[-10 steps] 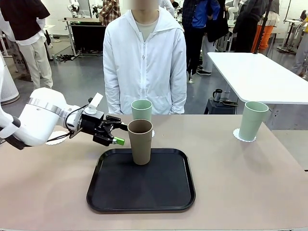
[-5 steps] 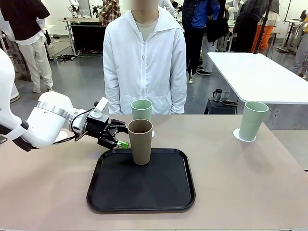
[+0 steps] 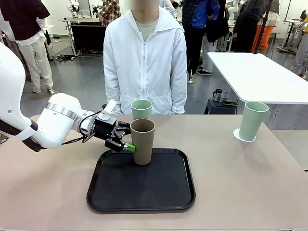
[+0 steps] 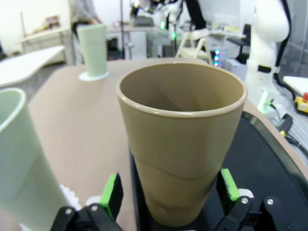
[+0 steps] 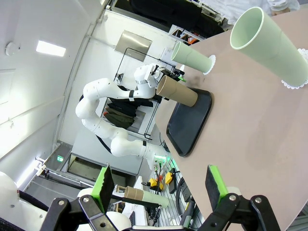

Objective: Place coasters on the table and set cups on them.
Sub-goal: Take one Reusable plastic cup from the Flat Tray and place it on a coaster set by the human.

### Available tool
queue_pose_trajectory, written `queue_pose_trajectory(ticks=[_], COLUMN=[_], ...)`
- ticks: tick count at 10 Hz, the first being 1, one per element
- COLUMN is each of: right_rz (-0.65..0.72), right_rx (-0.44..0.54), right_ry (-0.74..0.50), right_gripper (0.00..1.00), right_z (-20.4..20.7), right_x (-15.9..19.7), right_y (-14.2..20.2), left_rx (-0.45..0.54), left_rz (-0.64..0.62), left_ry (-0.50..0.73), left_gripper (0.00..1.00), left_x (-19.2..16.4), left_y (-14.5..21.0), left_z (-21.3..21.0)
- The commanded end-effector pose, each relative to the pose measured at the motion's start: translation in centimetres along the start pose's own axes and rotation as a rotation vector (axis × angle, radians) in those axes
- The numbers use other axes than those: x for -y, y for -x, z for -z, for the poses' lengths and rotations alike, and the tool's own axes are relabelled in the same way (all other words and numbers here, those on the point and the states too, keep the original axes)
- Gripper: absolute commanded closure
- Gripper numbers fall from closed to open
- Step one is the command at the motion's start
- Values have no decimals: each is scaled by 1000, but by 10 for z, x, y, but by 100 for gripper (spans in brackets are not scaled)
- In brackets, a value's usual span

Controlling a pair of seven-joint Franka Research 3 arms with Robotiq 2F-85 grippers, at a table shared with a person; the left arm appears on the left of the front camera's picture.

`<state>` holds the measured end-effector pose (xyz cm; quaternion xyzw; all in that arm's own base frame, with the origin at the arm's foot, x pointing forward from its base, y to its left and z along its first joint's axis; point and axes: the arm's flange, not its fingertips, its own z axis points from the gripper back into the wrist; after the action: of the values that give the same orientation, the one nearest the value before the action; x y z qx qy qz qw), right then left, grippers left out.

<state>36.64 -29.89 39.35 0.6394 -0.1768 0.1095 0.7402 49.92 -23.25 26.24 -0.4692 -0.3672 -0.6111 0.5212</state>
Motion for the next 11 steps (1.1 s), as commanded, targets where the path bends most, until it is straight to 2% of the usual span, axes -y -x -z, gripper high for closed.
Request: queue_pose_trajectory(ticks=[1,6,11], right_rz=[3,3,3], right_rx=[-1,-1,-1], right_ry=[1,1,1], right_gripper=[0,0,0], right_z=[1,1,1], right_x=[0,0,0], right_y=[1,1,1], left_rx=[-18,-44,-26], left_rz=[36,26,40], left_ry=[1,34,79], left_gripper=[0,0,0], left_x=[-7,-6,-1], left_y=[3,8,10], left_z=[13,30,39])
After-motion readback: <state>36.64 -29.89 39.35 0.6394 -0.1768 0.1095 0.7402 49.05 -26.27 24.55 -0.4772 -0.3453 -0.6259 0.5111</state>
